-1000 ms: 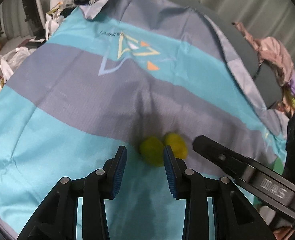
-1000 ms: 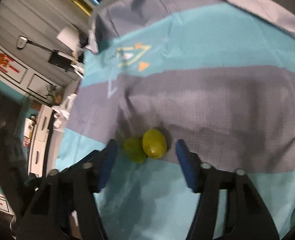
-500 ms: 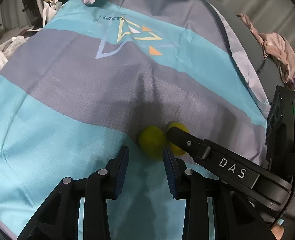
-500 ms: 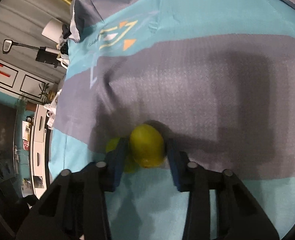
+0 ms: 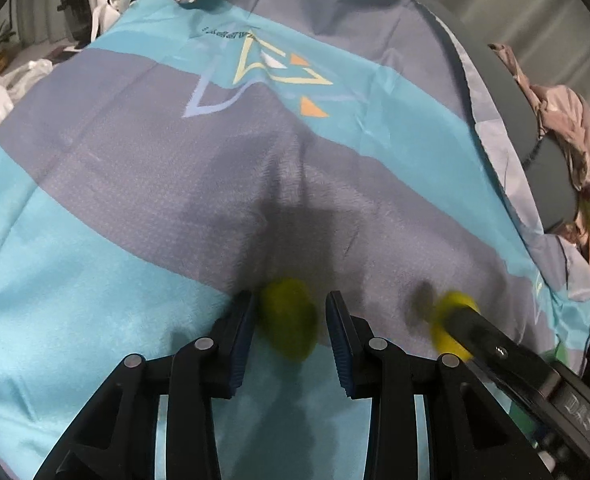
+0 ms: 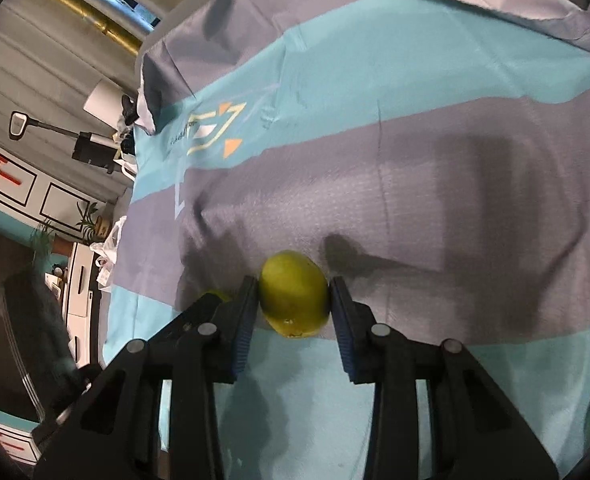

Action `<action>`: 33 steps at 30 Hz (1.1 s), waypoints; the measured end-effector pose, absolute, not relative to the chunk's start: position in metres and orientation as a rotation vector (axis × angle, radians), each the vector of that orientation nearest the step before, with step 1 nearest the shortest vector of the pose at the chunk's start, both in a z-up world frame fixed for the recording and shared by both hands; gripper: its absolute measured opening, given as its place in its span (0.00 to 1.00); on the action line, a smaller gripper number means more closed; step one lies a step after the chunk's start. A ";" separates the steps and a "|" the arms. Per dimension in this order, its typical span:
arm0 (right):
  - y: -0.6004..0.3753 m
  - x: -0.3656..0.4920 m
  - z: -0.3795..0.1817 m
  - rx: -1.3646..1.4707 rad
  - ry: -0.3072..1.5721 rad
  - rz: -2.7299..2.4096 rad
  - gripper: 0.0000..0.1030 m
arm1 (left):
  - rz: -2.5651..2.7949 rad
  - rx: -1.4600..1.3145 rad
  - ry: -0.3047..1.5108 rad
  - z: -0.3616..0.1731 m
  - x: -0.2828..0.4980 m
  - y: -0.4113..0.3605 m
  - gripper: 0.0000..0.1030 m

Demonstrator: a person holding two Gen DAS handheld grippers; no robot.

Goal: Organize fruits
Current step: 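Grasp the green plum with the left tool while the right tool grasps the yellow-green plum, then carry the green plum over the bowl with the left tool while the right tool carries its plum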

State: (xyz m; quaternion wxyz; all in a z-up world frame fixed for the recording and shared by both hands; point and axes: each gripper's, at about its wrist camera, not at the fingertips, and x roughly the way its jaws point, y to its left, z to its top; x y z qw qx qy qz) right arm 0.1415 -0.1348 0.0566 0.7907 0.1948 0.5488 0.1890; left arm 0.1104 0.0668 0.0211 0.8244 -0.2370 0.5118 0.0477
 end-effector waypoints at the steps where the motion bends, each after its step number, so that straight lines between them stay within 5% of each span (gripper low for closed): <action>1: -0.136 0.140 0.059 0.417 1.174 0.409 0.36 | 0.095 -0.518 1.095 0.019 0.112 0.067 0.34; 11: -0.146 0.122 0.078 0.389 1.101 0.407 0.36 | 0.116 -0.475 1.101 0.014 0.111 0.058 0.32; 33: -0.233 0.033 0.118 0.424 0.888 0.295 0.36 | -0.170 -0.241 0.809 0.106 0.042 -0.036 0.32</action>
